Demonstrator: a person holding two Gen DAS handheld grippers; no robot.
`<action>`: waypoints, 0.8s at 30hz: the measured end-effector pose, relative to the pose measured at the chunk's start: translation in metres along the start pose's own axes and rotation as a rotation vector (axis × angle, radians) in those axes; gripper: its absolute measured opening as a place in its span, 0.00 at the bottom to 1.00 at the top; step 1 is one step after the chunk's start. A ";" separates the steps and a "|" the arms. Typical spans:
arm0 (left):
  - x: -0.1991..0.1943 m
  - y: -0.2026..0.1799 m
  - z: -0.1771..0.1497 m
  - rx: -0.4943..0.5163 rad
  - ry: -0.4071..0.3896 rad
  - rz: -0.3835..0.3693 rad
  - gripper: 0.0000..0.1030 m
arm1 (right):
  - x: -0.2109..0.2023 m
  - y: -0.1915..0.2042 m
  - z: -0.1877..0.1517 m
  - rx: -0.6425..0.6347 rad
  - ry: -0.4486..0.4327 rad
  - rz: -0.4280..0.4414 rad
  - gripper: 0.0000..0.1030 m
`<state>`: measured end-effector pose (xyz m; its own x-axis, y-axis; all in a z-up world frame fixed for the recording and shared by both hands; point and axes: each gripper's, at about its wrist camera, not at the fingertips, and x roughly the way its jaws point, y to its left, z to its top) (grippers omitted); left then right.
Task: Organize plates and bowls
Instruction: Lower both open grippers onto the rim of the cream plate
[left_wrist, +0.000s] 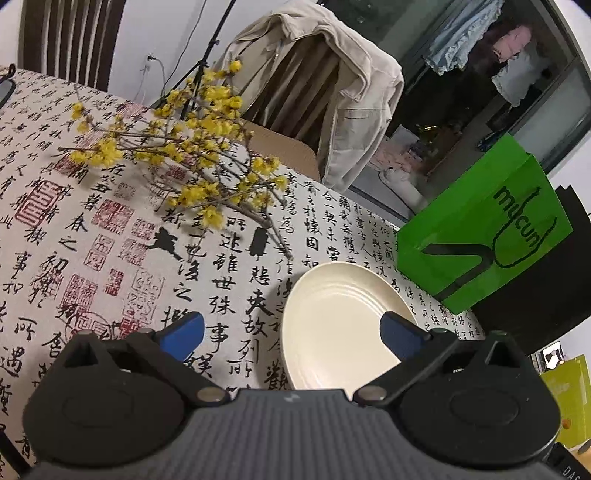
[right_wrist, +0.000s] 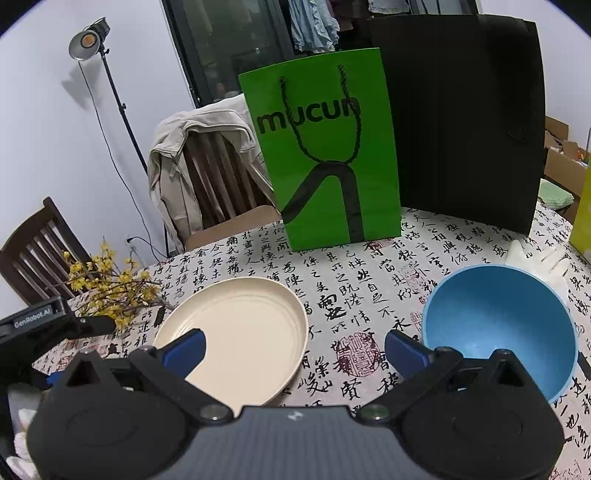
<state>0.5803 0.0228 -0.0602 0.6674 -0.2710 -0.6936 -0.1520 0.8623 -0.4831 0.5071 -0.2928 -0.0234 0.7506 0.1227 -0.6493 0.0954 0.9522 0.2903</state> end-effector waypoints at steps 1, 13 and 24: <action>-0.001 -0.001 0.000 0.004 -0.004 -0.002 1.00 | 0.000 -0.001 -0.001 0.003 -0.001 0.004 1.00; 0.008 0.003 0.004 0.018 -0.036 0.024 1.00 | 0.017 0.016 -0.002 -0.051 0.006 -0.001 1.00; 0.037 0.015 0.002 0.036 -0.030 0.001 1.00 | 0.039 0.015 0.006 -0.088 0.020 -0.016 1.00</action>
<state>0.6040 0.0268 -0.0922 0.6889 -0.2576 -0.6775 -0.1263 0.8777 -0.4622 0.5418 -0.2751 -0.0396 0.7364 0.1123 -0.6671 0.0485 0.9748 0.2176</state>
